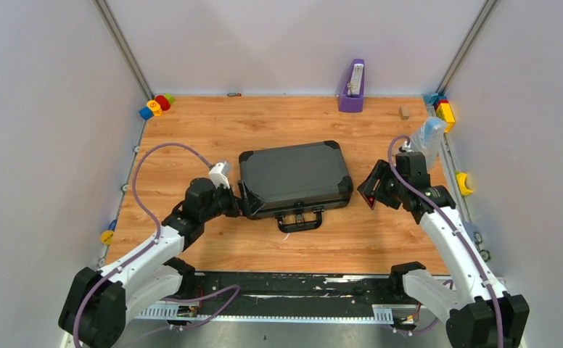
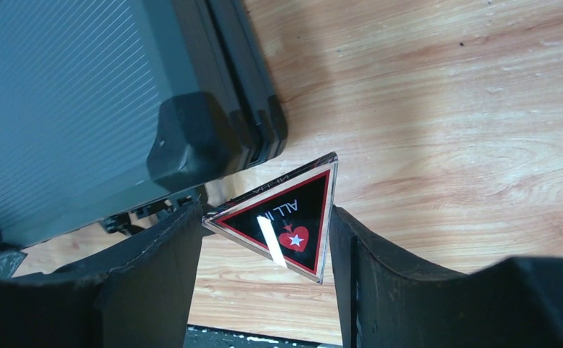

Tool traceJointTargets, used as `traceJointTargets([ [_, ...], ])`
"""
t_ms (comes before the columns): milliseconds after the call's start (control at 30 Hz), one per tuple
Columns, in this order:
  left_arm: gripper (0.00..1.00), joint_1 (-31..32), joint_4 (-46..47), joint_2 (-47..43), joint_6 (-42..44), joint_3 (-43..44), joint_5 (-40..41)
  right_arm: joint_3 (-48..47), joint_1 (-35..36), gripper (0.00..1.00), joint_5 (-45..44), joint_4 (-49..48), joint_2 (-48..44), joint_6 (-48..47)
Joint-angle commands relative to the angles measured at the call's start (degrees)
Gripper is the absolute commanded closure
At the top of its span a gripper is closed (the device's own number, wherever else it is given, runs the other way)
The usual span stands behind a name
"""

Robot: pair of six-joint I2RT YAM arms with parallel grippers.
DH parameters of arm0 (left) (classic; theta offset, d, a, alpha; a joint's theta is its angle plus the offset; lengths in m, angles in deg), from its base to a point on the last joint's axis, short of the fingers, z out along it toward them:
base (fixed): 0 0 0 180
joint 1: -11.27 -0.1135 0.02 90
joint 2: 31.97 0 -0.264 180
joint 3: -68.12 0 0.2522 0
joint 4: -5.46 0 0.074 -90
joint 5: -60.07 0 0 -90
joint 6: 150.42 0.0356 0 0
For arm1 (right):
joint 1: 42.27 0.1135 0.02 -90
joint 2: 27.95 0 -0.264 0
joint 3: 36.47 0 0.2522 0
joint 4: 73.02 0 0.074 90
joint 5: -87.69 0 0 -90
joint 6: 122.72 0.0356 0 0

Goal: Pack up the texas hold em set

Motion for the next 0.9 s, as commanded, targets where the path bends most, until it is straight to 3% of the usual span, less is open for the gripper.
traceJointTargets([
  [0, 0.0, 1.4, 15.0, 1.0, -11.6, 6.4, -10.5, 0.2, 0.3, 0.56, 4.4, -1.0, -3.1, -1.5],
  [167, 0.0, 1.3, 18.5, 4.9, -14.9, 9.9, -11.4, 0.0, 0.3, 0.59, 7.5, -1.7, -3.8, -2.7],
  [433, 0.0, 1.2, 17.6, 5.4, -13.4, 14.9, -6.3, 1.1, 0.3, 0.58, 11.9, -5.0, -4.6, -2.4],
  [533, 0.0, 1.3, 16.3, 6.2, -11.7, 16.8, -4.8, 3.6, 0.4, 0.58, 14.8, -9.1, -5.7, -1.2],
  [700, 0.0, 1.1, 15.7, 7.2, -10.1, 18.9, -3.2, 9.9, 2.4, 0.6, 13.7, -19.1, -5.4, 8.2],
  [867, 0.0, 0.8, 12.3, 9.2, -6.7, 22.7, -2.5, 11.5, 8.9, 0.6, 9.7, -29.9, -1.5, 14.2],
])
